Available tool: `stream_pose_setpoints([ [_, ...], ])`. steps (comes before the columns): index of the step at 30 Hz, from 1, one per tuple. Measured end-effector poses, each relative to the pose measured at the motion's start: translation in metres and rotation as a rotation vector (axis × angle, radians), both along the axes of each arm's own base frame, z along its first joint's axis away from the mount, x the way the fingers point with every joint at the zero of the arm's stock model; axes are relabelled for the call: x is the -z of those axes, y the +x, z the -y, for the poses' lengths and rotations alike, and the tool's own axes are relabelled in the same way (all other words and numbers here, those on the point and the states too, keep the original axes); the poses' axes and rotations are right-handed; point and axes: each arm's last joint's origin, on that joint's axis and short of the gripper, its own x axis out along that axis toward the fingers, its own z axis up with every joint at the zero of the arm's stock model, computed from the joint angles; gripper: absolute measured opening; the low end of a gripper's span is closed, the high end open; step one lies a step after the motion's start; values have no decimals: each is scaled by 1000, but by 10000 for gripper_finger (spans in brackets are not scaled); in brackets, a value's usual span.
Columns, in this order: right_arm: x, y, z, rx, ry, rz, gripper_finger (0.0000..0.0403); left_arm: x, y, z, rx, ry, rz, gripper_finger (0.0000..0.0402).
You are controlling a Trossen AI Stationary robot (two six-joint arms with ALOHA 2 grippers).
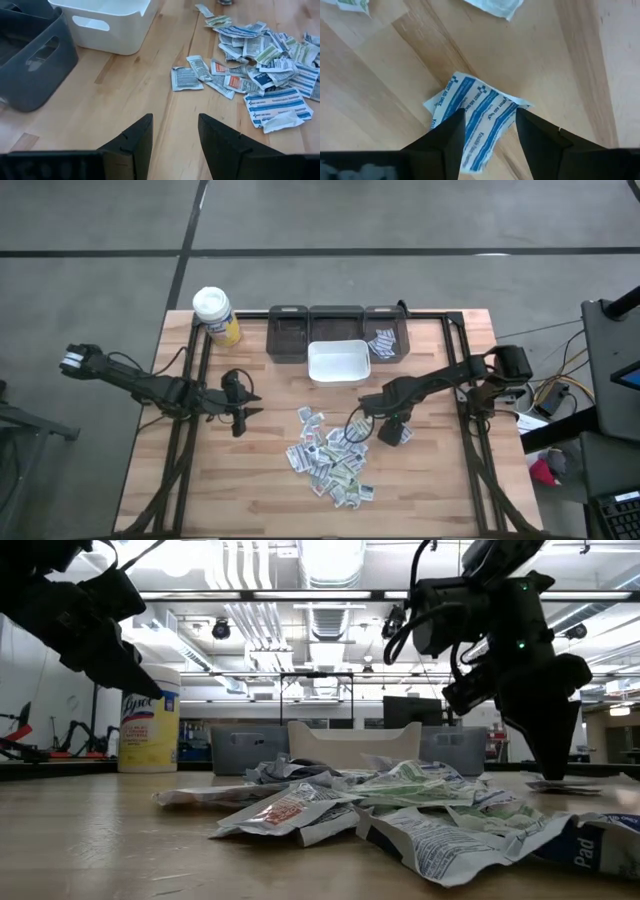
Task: Pick & Place First Aid Supplies
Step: Put the blue bandage pack into the right black bin
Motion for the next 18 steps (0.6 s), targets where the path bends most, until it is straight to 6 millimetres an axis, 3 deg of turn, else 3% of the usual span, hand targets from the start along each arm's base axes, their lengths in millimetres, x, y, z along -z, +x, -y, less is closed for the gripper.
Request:
stream_pose_setpoints([
  [9,-12,-14,1,14,-3,-23,166,0,0,0,-3,-4,5,161],
  [18,-30,-23,-5,73,15,66,160,0,0,0,-2,-2,4,161],
])
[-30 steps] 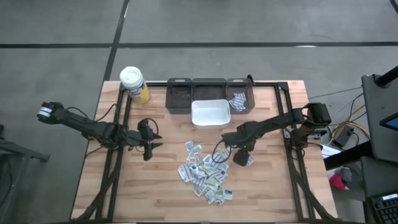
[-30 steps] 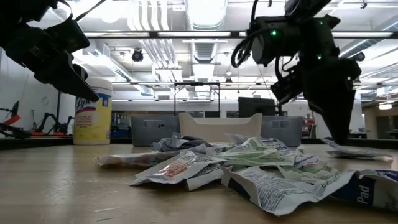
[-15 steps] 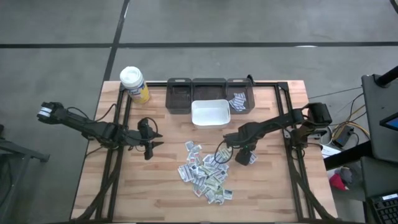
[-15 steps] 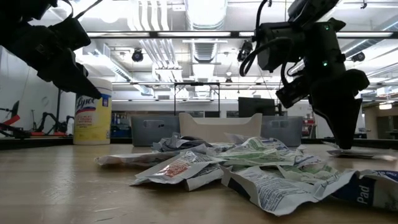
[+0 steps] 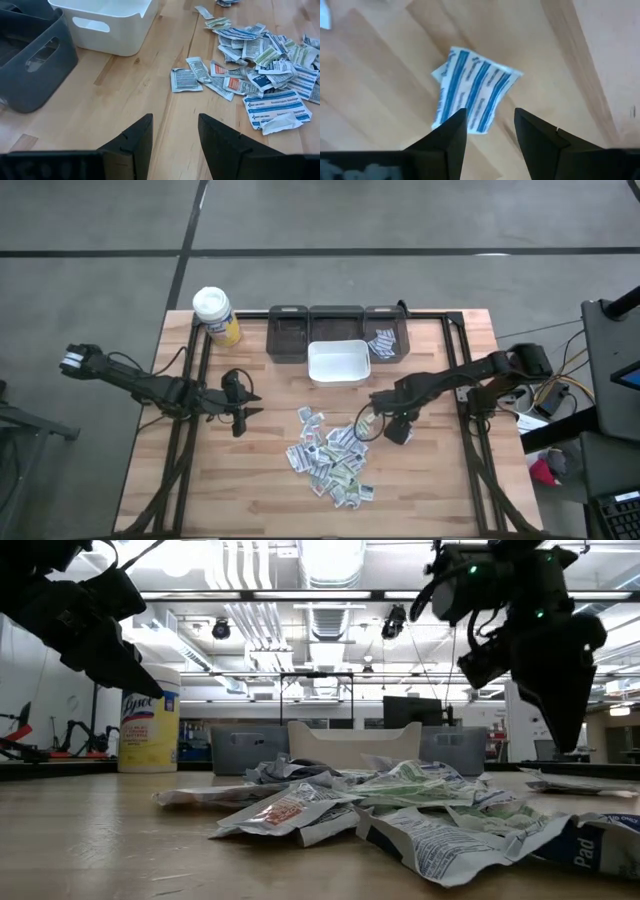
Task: Pick & Place First Aid Supplies
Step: Put the blue bandage pack into the right black bin
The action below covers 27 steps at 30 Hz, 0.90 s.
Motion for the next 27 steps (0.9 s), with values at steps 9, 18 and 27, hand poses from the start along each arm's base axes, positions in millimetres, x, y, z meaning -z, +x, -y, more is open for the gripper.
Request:
stream_pose_setpoints([
  [9,12,-23,-15,184,-5,-44,160,0,0,0,9,15,-3,161],
  [18,22,-22,-23,250,8,-12,159,0,0,-1,2,37,-3,161],
  [27,26,-23,-22,251,-22,-25,148,0,0,-1,6,40,-4,161],
])
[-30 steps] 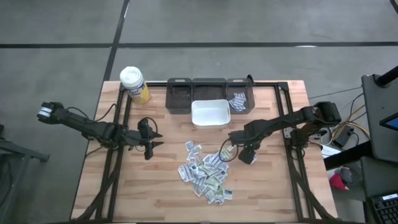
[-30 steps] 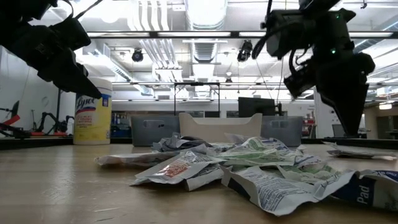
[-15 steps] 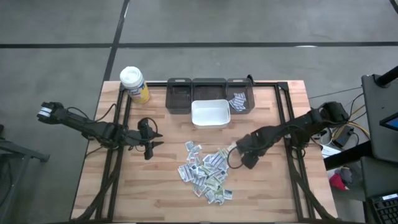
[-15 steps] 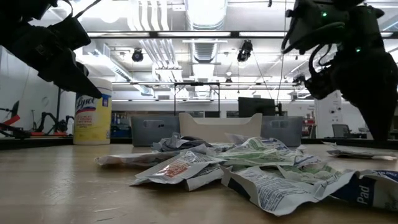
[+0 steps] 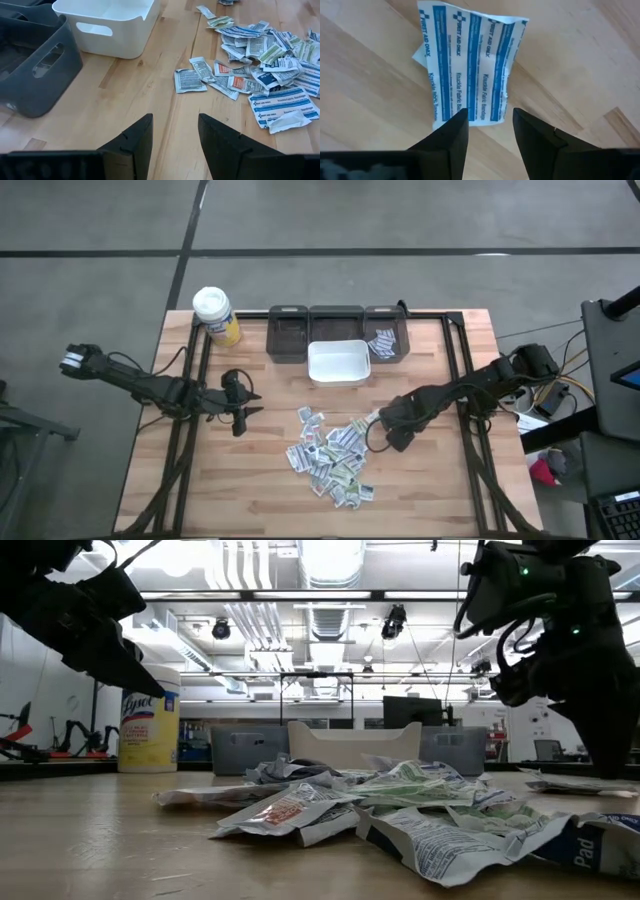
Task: Pick & Place First Aid Supplies
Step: Put the blue bandage pack into the right black bin
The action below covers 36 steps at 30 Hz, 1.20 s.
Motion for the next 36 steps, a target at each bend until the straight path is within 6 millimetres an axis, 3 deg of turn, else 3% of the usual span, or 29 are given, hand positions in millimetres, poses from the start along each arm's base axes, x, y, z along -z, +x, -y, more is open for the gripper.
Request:
stream_pose_setpoints([
  [18,21,-15,3,115,-10,-33,137,0,0,0,1,-1,0,161],
  [30,20,-18,4,110,-15,-61,22,0,0,0,-1,-5,1,161],
  [36,5,-16,2,43,56,-62,8,0,0,0,-1,-5,1,161],
])
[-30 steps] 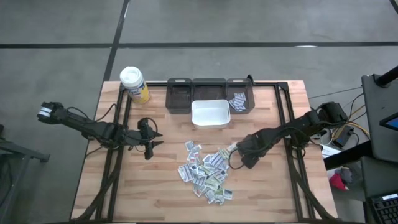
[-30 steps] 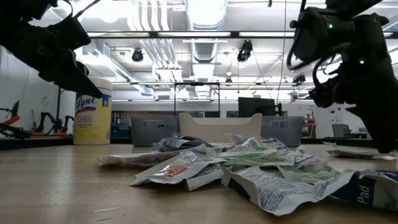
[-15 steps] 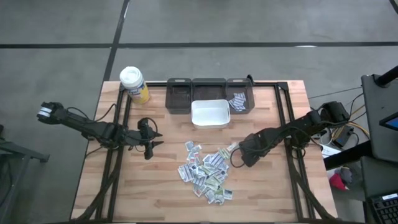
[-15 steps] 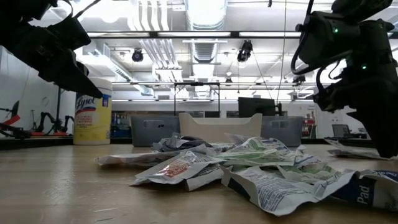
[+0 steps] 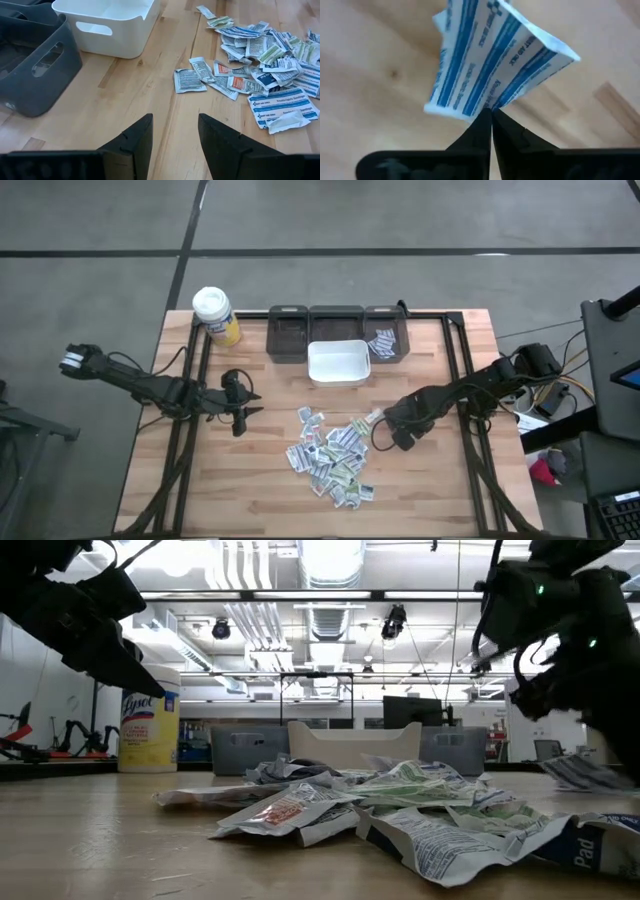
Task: Pick & Place First Aid Supplies
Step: Put the blue bandage pack into the right black bin
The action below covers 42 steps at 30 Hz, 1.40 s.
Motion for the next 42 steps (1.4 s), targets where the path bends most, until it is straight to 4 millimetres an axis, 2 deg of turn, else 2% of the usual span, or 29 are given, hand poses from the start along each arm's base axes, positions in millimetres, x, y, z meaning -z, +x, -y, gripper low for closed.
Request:
stream_pose_setpoints([
  [9,-38,-5,-2,-117,144,168,8,0,0,0,0,0,0,161],
  [12,-53,-3,-1,-127,138,345,8,0,0,0,0,1,0,161],
  [15,-73,6,2,-102,9,617,8,0,0,0,0,1,0,161],
  [18,-94,9,10,-5,-242,846,8,0,0,0,2,3,0,161],
  [22,-111,0,29,186,-542,907,8,0,0,0,4,5,2,161],
  [26,-118,-8,54,313,-670,843,8,-1,1,0,4,3,10,161],
  [31,-130,-6,97,319,-729,710,8,-2,1,0,-5,5,18,161],
  [37,-148,2,166,247,-658,526,8,-2,1,0,-49,-37,37,161],
  [42,-155,9,221,194,-571,371,8,-2,1,0,-81,-90,50,161],
])
